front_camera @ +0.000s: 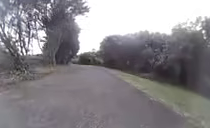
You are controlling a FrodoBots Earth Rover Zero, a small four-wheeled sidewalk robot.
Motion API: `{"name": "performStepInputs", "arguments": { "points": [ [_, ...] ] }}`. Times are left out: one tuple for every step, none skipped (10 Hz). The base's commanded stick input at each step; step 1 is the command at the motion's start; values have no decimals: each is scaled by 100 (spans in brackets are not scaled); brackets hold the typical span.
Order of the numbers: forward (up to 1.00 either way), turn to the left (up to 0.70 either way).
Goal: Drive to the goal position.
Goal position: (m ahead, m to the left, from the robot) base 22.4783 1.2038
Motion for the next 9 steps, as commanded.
{"name": "performStepInputs", "arguments": {
  "points": [
    [100, 12],
    [100, 6],
    [100, 1],
    [100, 11],
    [100, 8],
    [100, 9],
    [100, 10],
    [100, 2],
    [100, 12]
  ]
}}
